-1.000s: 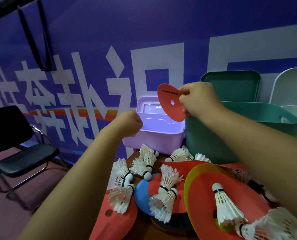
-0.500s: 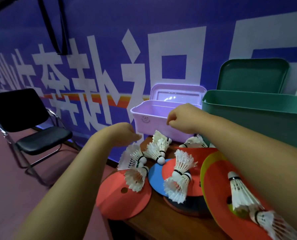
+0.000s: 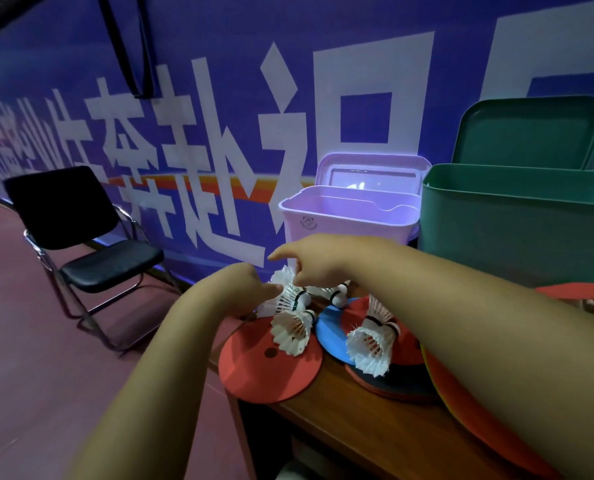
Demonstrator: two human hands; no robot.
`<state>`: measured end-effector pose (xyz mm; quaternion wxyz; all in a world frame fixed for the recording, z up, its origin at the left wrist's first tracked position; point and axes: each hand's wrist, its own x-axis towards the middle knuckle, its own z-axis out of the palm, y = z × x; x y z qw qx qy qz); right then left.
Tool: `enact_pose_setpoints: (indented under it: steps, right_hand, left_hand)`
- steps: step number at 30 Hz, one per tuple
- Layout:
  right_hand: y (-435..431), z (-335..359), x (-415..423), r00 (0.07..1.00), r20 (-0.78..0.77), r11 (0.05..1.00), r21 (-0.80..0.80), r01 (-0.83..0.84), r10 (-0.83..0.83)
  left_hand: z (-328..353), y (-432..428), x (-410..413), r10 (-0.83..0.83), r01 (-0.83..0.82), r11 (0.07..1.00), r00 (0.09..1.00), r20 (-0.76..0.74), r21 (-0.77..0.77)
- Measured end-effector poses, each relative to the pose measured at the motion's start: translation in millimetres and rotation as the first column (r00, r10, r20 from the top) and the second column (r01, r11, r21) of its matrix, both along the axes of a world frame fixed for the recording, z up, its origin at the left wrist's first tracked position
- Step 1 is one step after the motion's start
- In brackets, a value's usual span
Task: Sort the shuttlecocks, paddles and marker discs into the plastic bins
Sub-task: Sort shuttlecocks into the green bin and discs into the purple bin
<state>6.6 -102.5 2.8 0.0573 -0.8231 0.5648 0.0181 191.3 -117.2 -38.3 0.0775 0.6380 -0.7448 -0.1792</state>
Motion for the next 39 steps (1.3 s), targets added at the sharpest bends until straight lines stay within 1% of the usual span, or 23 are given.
enact_pose_setpoints:
  steps: [3, 5, 7, 9, 12, 15, 17, 21, 23, 27, 31, 35, 39]
  right_hand:
    - [-4, -10, 10, 0.993, -0.118, 1.000, -0.015, 0.021, -0.022]
    - [-5, -15, 13, 0.985, -0.166, 0.998, -0.038, 0.040, -0.046]
    - [-6, -18, 13, 0.982, -0.175, 0.997, -0.055, 0.058, -0.067]
    - [-7, -20, 13, 0.985, -0.141, 0.993, -0.085, 0.084, -0.096]
    - [-10, -23, 15, 0.989, -0.095, 0.988, -0.112, 0.107, -0.117]
    - [-12, -26, 19, 0.981, -0.162, 0.993, -0.079, 0.092, -0.104]
    - [-13, -27, 20, 0.979, -0.164, 0.990, -0.089, 0.110, -0.123]
    - [-11, -26, 18, 0.984, -0.104, 0.970, -0.211, 0.117, -0.141]
    - [-9, -20, 14, 0.987, -0.076, 0.964, -0.239, 0.118, -0.140]
    - [3, 2, -3, 0.987, 0.056, 0.936, -0.314, 0.158, -0.148]
    - [23, 30, -35, 0.953, 0.248, 0.864, -0.426, 0.269, -0.174]
    - [44, 54, -78, 0.893, 0.408, 0.777, -0.494, 0.391, -0.190]
    - [73, 69, -128, 0.845, 0.480, 0.697, -0.523, 0.490, -0.234]
  left_hand:
    - [-7, 5, 1, -0.008, -0.007, 0.994, 0.990, -0.141, -0.105]
    - [-9, 9, 1, -0.014, -0.016, 0.988, 0.981, -0.192, -0.152]
    - [-11, 14, 1, -0.031, -0.012, 0.980, 0.978, -0.209, -0.200]
    - [-12, 17, 1, -0.042, -0.008, 0.972, 0.977, -0.209, -0.233]
    - [-14, 19, 3, -0.046, -0.007, 0.974, 0.973, -0.228, -0.226]
    - [-17, 20, 7, -0.049, -0.016, 0.972, 0.962, -0.268, -0.235]
    - [-19, 22, 9, -0.052, -0.020, 0.969, 0.957, -0.284, -0.246]
    - [-18, 25, 13, -0.049, -0.042, 0.961, 0.946, -0.319, -0.272]
    - [-14, 26, 14, -0.070, -0.034, 0.949, 0.946, -0.318, -0.312]
    - [3, 31, 13, -0.128, -0.023, 0.918, 0.927, -0.353, -0.395]
    - [26, 35, 0, -0.183, -0.020, 0.862, 0.920, -0.346, -0.507]
    - [44, 37, -34, -0.283, 0.003, 0.813, 0.875, -0.392, -0.582]
    - [61, 34, -83, -0.411, 0.047, 0.727, 0.829, -0.380, -0.685]
